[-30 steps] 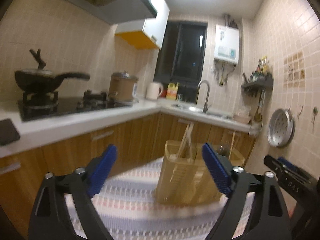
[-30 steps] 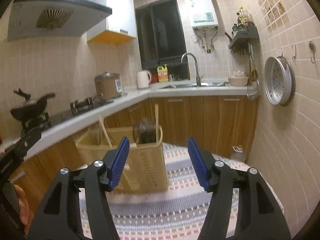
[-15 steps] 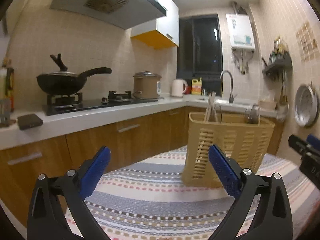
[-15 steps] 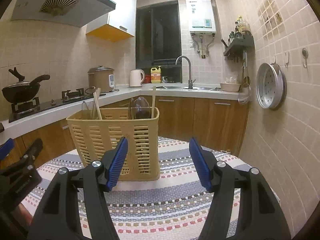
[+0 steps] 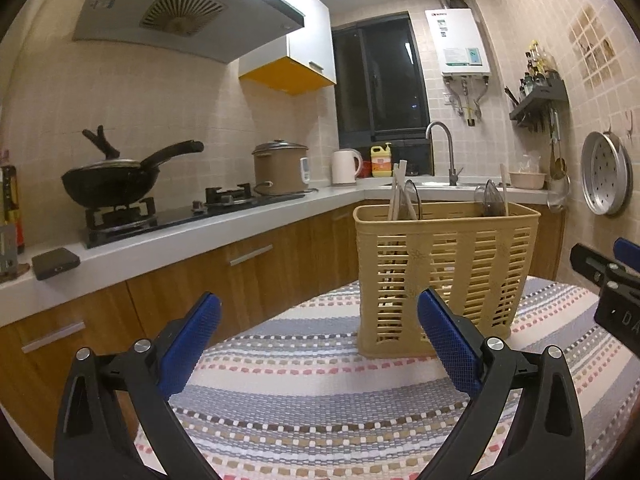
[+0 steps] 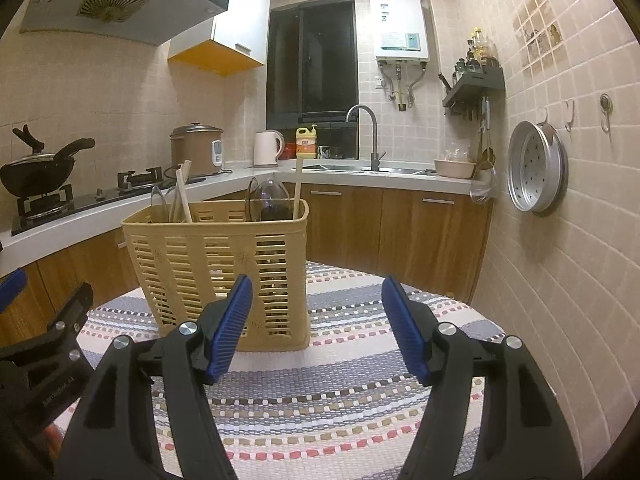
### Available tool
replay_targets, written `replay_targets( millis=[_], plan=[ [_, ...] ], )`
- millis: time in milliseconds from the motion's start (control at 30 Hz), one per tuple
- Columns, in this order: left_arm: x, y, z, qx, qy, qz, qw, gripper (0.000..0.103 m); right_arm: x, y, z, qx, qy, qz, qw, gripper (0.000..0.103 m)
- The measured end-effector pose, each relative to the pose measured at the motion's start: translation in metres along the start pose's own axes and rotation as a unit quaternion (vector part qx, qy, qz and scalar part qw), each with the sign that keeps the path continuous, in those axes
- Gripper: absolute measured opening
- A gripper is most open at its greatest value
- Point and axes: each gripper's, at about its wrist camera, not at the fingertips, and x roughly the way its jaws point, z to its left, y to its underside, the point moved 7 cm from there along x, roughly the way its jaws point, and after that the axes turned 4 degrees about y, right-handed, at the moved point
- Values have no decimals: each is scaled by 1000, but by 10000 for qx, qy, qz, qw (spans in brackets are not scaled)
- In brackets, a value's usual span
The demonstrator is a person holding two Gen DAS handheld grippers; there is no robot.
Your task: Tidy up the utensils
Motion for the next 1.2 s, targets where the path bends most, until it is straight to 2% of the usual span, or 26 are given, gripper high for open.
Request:
replay_targets(
  millis=[1200],
  plan=[
    [-2,1,6,-146,-54,87,9998,95,-2,1,-6,5,115,55,9999,68]
  ],
)
